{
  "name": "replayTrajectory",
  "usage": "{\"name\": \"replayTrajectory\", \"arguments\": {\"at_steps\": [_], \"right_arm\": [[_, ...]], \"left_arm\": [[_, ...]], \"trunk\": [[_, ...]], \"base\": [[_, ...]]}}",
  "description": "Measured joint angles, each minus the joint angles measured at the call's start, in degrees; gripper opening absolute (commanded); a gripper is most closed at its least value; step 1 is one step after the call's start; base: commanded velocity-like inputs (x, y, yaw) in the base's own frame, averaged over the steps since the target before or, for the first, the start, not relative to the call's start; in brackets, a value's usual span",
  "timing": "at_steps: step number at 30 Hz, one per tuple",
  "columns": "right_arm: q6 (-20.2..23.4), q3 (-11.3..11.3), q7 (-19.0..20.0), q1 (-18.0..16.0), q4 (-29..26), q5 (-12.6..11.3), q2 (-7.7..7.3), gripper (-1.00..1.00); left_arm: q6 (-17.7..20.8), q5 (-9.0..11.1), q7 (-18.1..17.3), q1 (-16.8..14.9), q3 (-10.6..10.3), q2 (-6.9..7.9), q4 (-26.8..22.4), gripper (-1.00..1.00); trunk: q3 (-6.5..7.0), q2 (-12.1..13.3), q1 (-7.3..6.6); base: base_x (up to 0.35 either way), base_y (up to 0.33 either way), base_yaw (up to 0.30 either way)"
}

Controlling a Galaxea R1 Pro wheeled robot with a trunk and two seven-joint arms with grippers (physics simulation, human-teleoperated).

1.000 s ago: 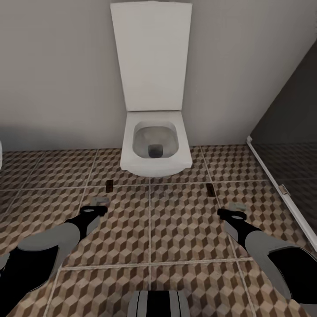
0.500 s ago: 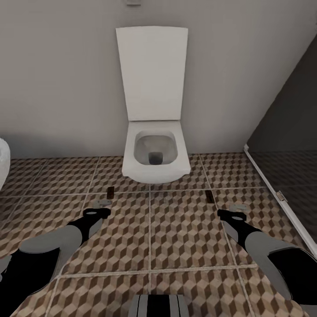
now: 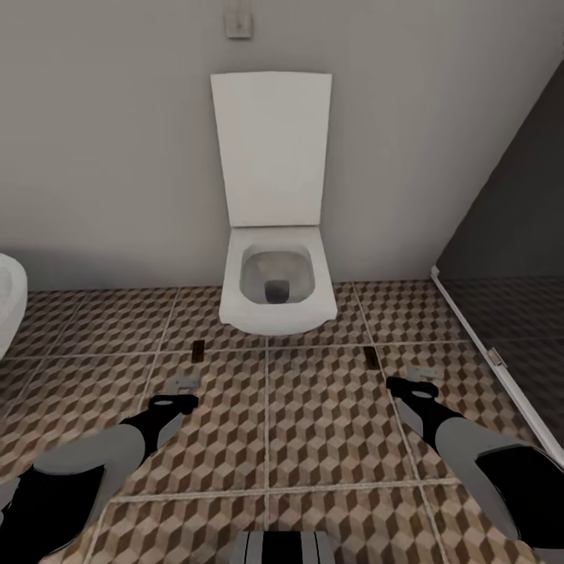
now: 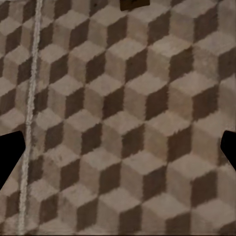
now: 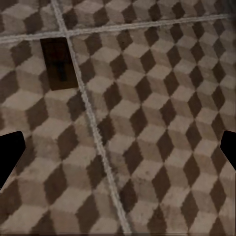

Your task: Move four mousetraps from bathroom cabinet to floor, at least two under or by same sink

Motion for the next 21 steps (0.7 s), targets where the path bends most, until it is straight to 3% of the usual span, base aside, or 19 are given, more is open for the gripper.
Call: {"name": "replayTrajectory", "arguments": {"at_steps": [21], "right_arm": [[-0.81, 0.05, 0.01, 4.90, -0.03, 0.11, 0.08, 1.00]], "left_arm": [[-0.26, -0.03, -0.08, 7.88, -0.01, 0.01, -0.08, 1.00]], "trunk": [[3.77, 8.42, -4.61]], "base": [[0.000, 0.000, 0.000]]}}
